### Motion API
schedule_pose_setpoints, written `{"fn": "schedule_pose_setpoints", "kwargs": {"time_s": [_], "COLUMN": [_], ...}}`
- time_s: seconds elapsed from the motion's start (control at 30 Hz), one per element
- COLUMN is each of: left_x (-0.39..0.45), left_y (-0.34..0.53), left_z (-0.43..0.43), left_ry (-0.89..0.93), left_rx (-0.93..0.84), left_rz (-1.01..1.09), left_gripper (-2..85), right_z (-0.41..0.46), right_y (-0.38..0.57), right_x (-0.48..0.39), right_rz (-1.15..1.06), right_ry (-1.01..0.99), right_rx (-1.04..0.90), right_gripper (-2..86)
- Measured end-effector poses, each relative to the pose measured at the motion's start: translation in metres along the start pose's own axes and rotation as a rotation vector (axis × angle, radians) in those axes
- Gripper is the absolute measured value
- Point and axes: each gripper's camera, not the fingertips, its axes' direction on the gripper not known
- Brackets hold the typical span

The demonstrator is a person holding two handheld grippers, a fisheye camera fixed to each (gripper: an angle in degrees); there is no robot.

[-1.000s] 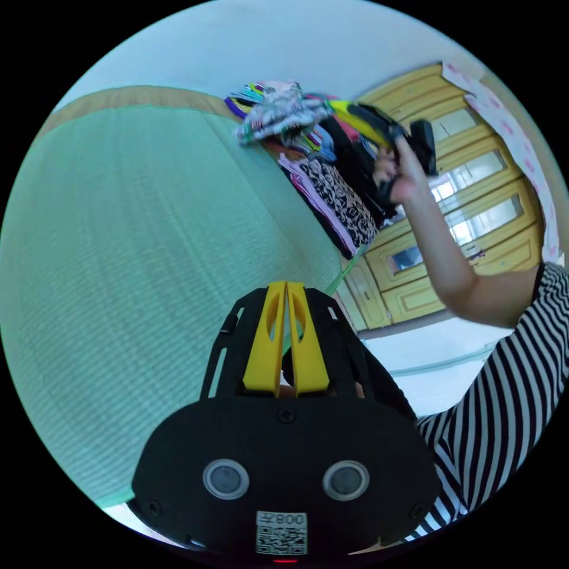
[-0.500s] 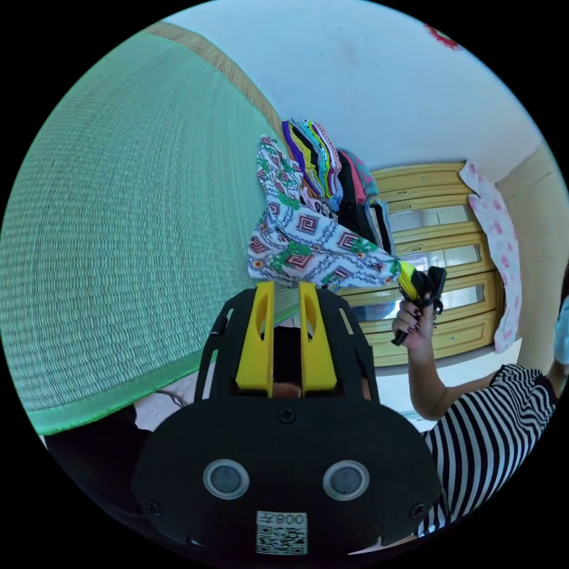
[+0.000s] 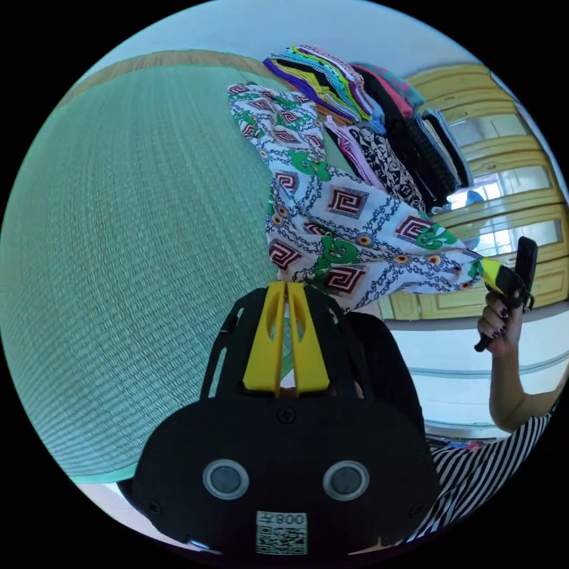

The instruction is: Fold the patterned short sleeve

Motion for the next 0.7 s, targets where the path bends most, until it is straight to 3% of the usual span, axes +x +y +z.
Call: {"fn": "schedule_pose_setpoints", "kwargs": {"time_s": [0.3, 0.47, 0.7], "left_x": [0.062, 0.119, 0.231], "left_y": [0.043, 0.049, 0.045], "left_z": [-0.076, -0.093, -0.108], "left_ry": [0.235, 0.297, 0.231], "left_rx": [0.257, 0.293, 0.264], "left_rz": [-0.020, 0.054, 0.303], "left_gripper": [0.1, 0.1, 0.2], "right_z": [-0.042, -0.054, 0.014], "right_y": [0.027, 0.021, -0.034], "right_x": [0.066, 0.045, -0.029], "right_rz": [0.203, 0.167, -0.028], "right_ry": [0.253, 0.128, -0.084], "right_rx": [0.014, 0.080, -0.127], "right_gripper": [3.4, 4.3, 6.3]}}
